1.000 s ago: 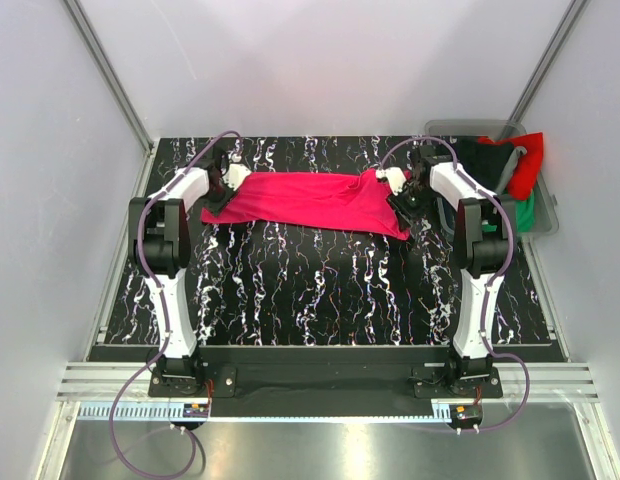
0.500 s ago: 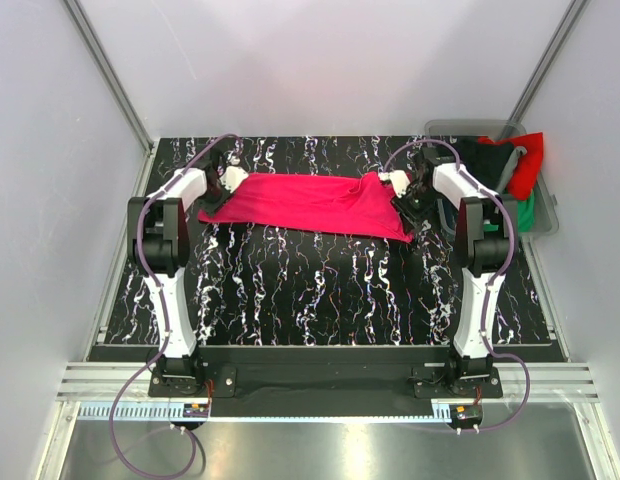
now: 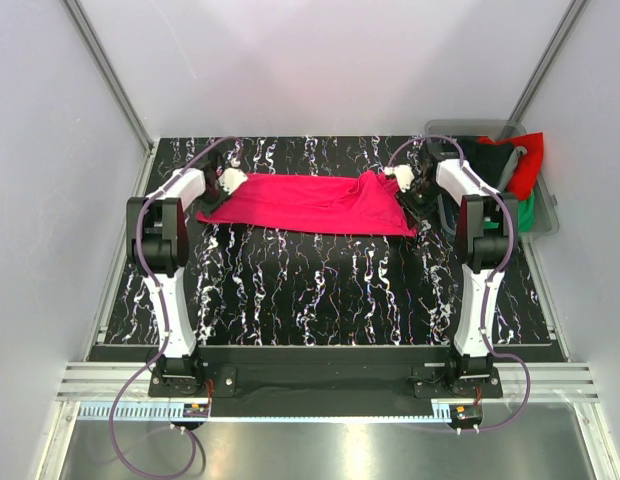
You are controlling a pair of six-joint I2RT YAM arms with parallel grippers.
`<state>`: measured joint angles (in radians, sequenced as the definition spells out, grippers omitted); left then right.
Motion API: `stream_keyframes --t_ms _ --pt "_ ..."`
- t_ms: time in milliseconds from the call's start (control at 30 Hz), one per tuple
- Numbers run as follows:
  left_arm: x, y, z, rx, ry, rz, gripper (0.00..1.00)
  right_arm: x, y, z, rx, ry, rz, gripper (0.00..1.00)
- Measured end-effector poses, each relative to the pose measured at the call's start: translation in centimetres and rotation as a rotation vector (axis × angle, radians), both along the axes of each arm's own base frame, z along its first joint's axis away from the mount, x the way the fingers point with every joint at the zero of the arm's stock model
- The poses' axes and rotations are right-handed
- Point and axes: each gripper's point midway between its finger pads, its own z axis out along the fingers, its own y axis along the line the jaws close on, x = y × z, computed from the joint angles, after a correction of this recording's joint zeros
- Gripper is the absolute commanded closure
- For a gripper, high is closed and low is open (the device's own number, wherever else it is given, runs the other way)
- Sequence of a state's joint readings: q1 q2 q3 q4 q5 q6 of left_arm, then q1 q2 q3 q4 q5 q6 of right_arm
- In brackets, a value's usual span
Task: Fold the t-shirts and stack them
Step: Fold the tshirt
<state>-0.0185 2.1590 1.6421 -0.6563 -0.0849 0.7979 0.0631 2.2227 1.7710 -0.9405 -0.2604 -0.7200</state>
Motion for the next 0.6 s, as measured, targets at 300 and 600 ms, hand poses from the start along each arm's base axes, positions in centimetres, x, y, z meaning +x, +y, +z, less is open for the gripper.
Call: stream_keyframes --t_ms 300,600 --pt "-0.2 0.1 7.0 -0.026 -0.136 -0.005 0.6 3.1 0.1 4.0 0.005 -0.127 0.007 0.65" --pt "0.7 -0.3 4.0 -0.072 -0.101 0.085 0.63 7.8 5.3 11.1 0.166 -0.324 0.09 0.66"
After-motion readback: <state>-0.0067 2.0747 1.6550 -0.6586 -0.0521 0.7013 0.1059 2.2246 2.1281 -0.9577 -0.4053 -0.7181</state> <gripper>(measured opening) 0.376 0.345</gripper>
